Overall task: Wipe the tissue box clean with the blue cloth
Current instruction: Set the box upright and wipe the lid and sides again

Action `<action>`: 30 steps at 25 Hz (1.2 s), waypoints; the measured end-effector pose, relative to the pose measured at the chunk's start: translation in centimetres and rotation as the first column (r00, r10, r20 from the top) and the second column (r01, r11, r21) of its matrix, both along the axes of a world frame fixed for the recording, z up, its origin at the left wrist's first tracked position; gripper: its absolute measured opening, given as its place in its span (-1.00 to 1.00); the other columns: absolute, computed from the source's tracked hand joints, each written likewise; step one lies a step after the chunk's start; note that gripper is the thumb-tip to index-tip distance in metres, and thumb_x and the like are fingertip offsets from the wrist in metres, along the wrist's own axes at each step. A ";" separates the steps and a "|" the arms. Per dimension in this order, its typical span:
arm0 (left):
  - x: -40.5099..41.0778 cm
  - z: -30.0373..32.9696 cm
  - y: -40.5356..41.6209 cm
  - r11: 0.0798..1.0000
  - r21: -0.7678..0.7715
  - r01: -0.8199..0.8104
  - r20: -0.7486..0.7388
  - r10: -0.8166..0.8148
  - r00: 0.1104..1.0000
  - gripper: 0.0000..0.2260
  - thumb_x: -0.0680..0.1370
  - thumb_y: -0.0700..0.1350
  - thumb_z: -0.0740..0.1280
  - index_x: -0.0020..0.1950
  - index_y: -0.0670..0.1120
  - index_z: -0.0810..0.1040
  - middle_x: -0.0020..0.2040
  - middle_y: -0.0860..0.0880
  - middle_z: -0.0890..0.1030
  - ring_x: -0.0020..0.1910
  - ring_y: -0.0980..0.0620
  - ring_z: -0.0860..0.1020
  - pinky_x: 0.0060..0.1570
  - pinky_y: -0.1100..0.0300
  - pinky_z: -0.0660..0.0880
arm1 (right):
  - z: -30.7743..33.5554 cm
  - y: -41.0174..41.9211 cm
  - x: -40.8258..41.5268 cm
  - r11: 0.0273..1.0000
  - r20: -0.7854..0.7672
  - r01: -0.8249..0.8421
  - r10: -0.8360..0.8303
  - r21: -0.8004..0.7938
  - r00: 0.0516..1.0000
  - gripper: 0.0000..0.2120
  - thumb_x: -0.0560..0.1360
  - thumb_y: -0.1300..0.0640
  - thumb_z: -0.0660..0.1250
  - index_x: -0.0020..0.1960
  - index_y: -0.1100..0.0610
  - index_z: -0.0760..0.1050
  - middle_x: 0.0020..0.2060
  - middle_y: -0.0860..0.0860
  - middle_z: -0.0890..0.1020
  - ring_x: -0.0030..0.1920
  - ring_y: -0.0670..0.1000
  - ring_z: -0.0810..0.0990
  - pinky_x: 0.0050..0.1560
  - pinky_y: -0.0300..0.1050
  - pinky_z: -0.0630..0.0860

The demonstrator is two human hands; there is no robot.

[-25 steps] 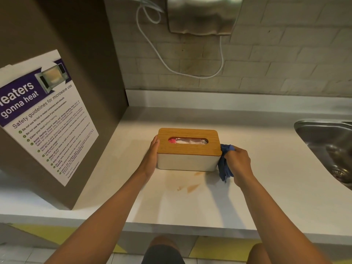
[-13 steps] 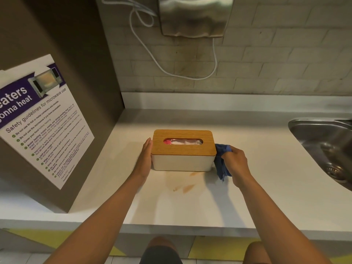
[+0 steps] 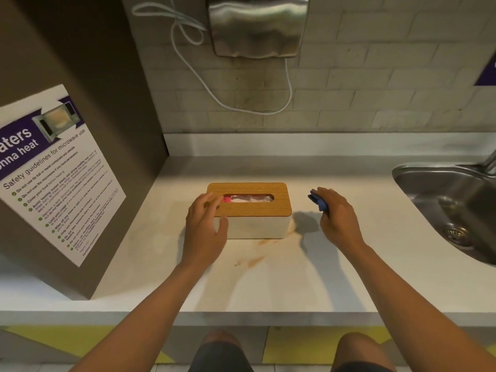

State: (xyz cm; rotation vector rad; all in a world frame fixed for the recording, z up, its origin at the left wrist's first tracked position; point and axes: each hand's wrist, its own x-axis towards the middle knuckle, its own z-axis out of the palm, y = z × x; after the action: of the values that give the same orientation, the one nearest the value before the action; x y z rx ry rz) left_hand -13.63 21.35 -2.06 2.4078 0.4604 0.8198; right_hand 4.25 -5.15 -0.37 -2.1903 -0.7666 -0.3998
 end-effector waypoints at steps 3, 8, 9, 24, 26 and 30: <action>0.0 -1.2 -1.8 0.956 0.264 0.125 -0.114 -0.098 0.989 -0.56 0.65 0.05 0.26 0.52 -0.04 0.43 0.56 -0.01 0.33 0.58 -0.01 0.20 0.55 -0.06 0.21 | -1.4 -0.6 1.5 0.959 0.184 0.043 0.010 -0.282 0.983 -0.71 0.56 0.28 0.23 0.25 0.12 0.52 0.18 0.02 0.58 0.20 0.14 0.50 0.24 0.04 0.41; -0.2 -2.8 -2.5 0.950 0.289 0.116 -0.210 -0.055 0.976 -0.46 0.65 0.17 0.16 0.58 -0.04 0.35 0.62 0.00 0.25 0.63 0.00 0.13 0.55 -0.04 0.18 | -6.9 -3.0 1.2 0.772 0.011 -0.051 0.074 -0.634 0.997 -0.61 0.44 0.18 0.20 0.27 0.05 0.44 0.25 -0.02 0.48 0.24 0.12 0.44 0.14 0.04 0.41; -0.2 -3.0 -2.3 0.944 0.307 0.118 -0.228 -0.047 0.973 -0.45 0.66 0.19 0.14 0.60 -0.02 0.32 0.63 0.01 0.23 0.63 0.00 0.12 0.55 -0.04 0.16 | -7.0 -3.0 1.3 0.787 -0.036 -0.077 0.069 -0.613 0.997 -0.62 0.45 0.12 0.13 0.25 0.04 0.43 0.22 -0.04 0.48 0.21 0.11 0.45 0.12 0.05 0.41; -0.2 -3.9 -2.4 0.956 0.273 0.105 -0.212 -0.047 0.976 -0.47 0.67 0.17 0.11 0.61 0.02 0.28 0.63 0.03 0.23 0.63 0.02 0.11 0.59 -0.09 0.12 | -7.6 -2.0 -0.4 0.728 -0.024 0.087 -0.140 -0.680 0.990 -0.43 0.54 -0.08 -0.27 0.49 -0.01 0.14 0.48 -0.04 0.20 0.49 0.15 0.05 0.43 0.15 0.09; -0.2 -3.9 -2.3 0.956 0.272 0.110 -0.213 -0.052 0.976 -0.47 0.67 0.18 0.09 0.62 0.03 0.27 0.63 0.04 0.22 0.64 0.03 0.10 0.59 -0.09 0.12 | -7.6 -1.9 -0.4 0.716 -0.028 0.094 -0.157 -0.691 0.987 -0.41 0.54 -0.09 -0.28 0.50 0.00 0.14 0.49 -0.03 0.20 0.49 0.16 0.06 0.44 0.16 0.09; -0.2 -3.8 -2.1 0.958 0.260 0.120 -0.225 -0.060 0.973 -0.45 0.67 0.21 0.04 0.62 0.04 0.27 0.63 0.05 0.22 0.64 0.03 0.09 0.59 -0.08 0.15 | -7.4 -1.9 -0.6 0.693 -0.053 0.073 -0.158 -0.717 0.986 -0.35 0.50 -0.12 -0.34 0.52 0.00 0.09 0.51 -0.03 0.14 0.51 0.16 0.01 0.45 0.15 0.04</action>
State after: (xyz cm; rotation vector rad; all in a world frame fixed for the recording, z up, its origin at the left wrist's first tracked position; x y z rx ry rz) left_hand -13.82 19.20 -5.86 2.7673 0.3326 0.6178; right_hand 3.65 -7.06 -7.78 -2.9805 -0.8079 -0.0138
